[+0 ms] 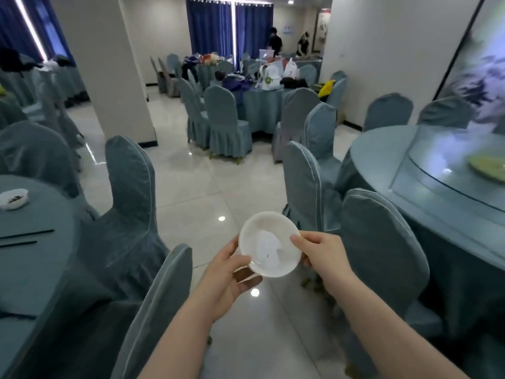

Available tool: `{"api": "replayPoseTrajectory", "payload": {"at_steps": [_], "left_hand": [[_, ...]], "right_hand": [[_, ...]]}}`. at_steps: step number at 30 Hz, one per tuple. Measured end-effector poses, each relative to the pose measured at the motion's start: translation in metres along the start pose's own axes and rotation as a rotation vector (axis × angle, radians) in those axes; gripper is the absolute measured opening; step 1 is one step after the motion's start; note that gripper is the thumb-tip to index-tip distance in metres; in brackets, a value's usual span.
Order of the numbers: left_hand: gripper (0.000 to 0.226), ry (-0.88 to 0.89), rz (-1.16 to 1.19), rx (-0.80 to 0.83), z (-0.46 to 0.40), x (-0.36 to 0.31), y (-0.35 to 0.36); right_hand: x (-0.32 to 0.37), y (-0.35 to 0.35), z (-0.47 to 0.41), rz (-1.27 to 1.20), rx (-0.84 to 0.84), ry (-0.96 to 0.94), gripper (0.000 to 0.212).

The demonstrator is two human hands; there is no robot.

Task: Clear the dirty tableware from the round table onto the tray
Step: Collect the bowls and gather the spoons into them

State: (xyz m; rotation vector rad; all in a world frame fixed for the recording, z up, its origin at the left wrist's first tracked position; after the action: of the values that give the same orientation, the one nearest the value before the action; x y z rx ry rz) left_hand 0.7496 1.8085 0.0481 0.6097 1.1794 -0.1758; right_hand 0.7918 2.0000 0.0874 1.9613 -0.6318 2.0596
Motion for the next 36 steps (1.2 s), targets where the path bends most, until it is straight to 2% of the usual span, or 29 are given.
{"api": "replayPoseTrajectory", "payload": {"at_steps": [5,8,10,14,21,30,34,36], "left_hand": [[0.033,-0.046,-0.002,-0.001,-0.057,0.014,0.023],[0.035,-0.053,0.019,-0.057,-0.095,0.02,0.012],[0.035,-0.037,0.06,-0.117,-0.123,0.014,-0.004],[0.028,-0.031,0.159,-0.275,-0.182,-0.018,-0.047],[0.029,0.091,0.202,-0.343,-0.259,-0.1,-0.116],[0.016,0.306,0.28,-0.662,-0.302,-0.196,-0.238],[0.024,0.413,0.361,-0.868,-0.297,-0.222,-0.289],[0.019,0.453,0.439,-1.012,-0.282,-0.226,-0.315]], "right_hand": [[-0.025,-0.032,-0.044,0.019,-0.016,-0.031,0.015],[-0.046,-0.028,-0.081,-0.005,-0.057,0.056,0.029],[-0.05,-0.015,-0.113,0.01,-0.01,0.115,0.035],[-0.037,0.017,-0.183,0.02,0.102,0.154,0.031],[0.014,0.076,-0.303,0.023,0.199,0.081,0.022],[0.053,0.224,-0.453,-0.077,0.544,0.034,0.021],[0.068,0.325,-0.496,-0.08,0.801,0.022,0.022],[0.075,0.384,-0.5,-0.055,0.973,0.005,0.024]]}}
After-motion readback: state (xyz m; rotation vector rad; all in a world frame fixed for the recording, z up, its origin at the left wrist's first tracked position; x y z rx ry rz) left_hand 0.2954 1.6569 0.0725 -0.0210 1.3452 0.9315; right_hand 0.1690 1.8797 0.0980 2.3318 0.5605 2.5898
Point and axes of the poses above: each hand's wrist, its own z-axis away from the middle knuckle, its own y-axis out of the palm, x = y × z, the point moved 6 cm from there along -z, towards the middle knuckle, and after that the axes turned 5 degrees about -z, right-handed, at the moved point
